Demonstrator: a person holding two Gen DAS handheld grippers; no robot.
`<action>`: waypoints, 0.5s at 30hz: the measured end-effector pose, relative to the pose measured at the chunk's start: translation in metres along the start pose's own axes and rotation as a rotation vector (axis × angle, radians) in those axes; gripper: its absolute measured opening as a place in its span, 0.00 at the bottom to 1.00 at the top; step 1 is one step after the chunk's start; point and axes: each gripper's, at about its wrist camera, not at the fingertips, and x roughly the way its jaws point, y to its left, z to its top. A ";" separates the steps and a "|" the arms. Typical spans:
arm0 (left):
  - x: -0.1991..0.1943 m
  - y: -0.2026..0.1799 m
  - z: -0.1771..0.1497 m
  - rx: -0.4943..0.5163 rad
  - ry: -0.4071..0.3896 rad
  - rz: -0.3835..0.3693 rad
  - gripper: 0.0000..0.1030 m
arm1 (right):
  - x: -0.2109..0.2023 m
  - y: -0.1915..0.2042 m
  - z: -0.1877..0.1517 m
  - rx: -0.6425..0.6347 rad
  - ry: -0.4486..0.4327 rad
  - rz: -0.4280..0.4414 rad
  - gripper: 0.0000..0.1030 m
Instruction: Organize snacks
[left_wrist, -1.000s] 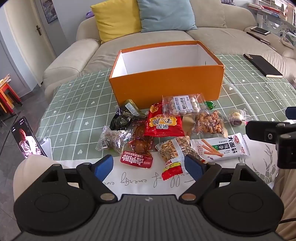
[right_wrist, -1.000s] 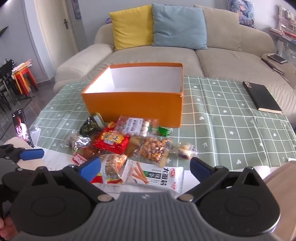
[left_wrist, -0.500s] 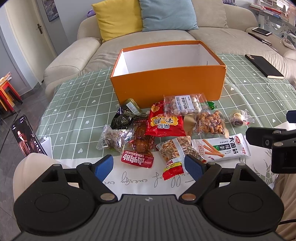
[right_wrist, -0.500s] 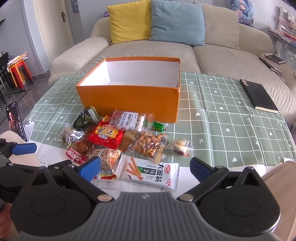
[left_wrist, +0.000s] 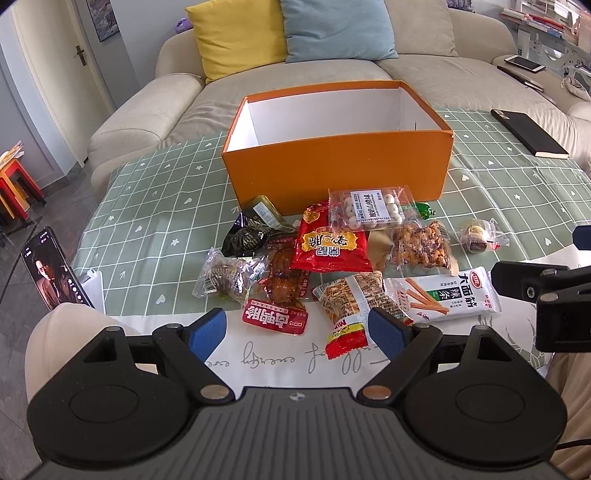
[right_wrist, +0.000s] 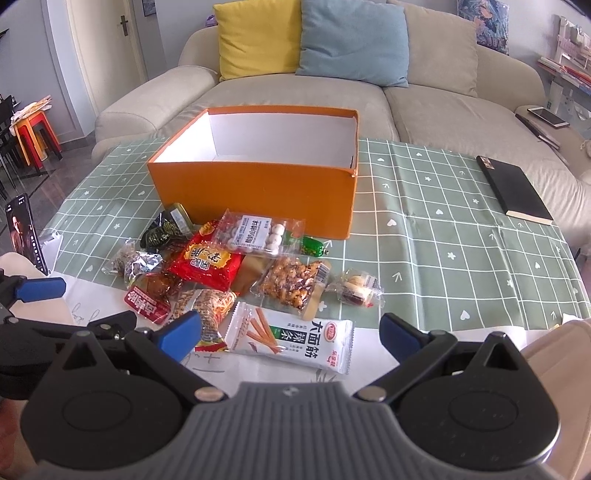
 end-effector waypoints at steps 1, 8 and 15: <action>0.000 0.000 0.000 -0.001 0.001 0.000 0.98 | 0.000 0.000 0.000 0.001 0.001 0.000 0.96; -0.001 0.000 0.000 -0.007 -0.009 -0.003 0.98 | 0.001 0.000 -0.001 -0.001 0.006 0.001 0.96; -0.005 -0.001 0.002 -0.007 -0.038 -0.012 0.98 | 0.002 0.000 -0.001 0.000 0.009 0.001 0.96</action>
